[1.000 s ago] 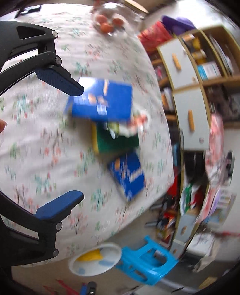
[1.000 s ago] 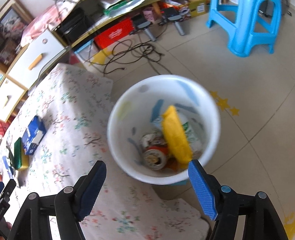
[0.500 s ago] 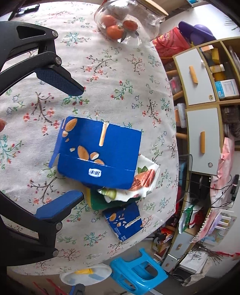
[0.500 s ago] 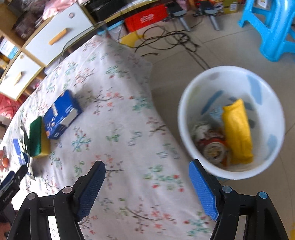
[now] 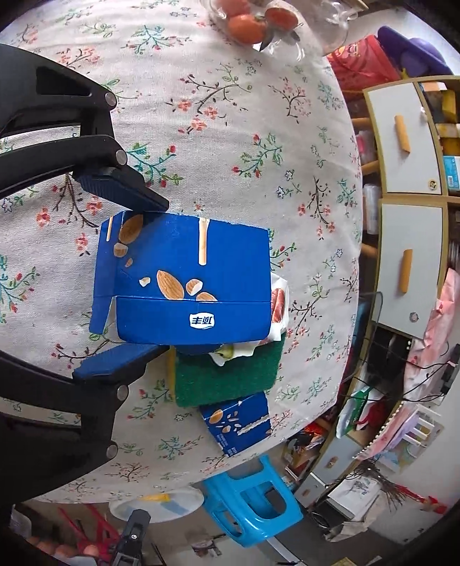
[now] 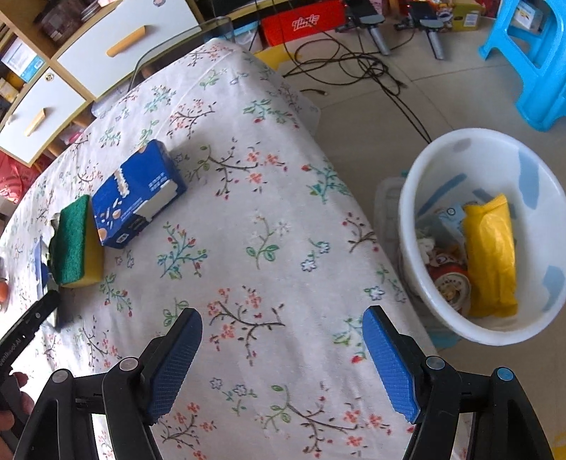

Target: Collect trash

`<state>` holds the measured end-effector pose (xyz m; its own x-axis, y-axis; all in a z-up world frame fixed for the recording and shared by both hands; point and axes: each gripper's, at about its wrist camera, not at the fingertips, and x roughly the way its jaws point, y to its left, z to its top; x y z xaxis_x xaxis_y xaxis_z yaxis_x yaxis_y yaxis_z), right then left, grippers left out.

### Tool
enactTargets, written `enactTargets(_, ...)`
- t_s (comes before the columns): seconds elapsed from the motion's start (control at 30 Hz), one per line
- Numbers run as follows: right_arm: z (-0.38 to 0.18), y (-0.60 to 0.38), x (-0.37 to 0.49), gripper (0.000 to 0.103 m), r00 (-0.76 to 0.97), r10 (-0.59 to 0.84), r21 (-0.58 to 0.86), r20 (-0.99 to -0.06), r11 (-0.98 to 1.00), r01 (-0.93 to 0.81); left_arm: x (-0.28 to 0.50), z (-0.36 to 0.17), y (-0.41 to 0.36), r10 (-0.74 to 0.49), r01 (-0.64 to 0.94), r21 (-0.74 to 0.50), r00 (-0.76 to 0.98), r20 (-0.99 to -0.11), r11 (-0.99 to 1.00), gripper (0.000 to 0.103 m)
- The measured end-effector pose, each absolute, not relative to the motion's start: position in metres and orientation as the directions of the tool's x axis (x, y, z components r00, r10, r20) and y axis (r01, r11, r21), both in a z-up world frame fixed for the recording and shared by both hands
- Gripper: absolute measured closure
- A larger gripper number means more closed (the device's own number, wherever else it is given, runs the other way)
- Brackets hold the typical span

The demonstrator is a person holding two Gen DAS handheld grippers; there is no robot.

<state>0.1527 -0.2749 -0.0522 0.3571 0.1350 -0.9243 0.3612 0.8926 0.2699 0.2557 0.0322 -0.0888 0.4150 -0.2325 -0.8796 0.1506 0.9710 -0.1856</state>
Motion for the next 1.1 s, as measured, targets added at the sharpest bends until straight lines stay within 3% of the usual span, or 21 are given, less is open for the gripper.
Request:
enactTargets(0.57,-0.048,-0.180,0.189,0.024,0.378,0.213,0.316,-0.901,0.919,0.235,0.206,-0.060,0.104,-0.168,0.011,-0.178,0.389,-0.906,0.984,0.031)
enactTargets(0.83,-0.043,-0.124,0.210,0.024,0.453,0.299,0.390,-0.840,0.913,0.121,0.185,-0.054,0.152,-0.111,-0.045,-0.140,0.399,-0.910,0.989,0.031)
enactTargets(1.1,-0.051,-0.083,0.237,0.055,0.518,0.334,0.402,-0.787,0.915,0.020,0.176,-0.052,0.181,-0.098,-0.072,-0.137,0.402,-0.911,0.988,0.031)
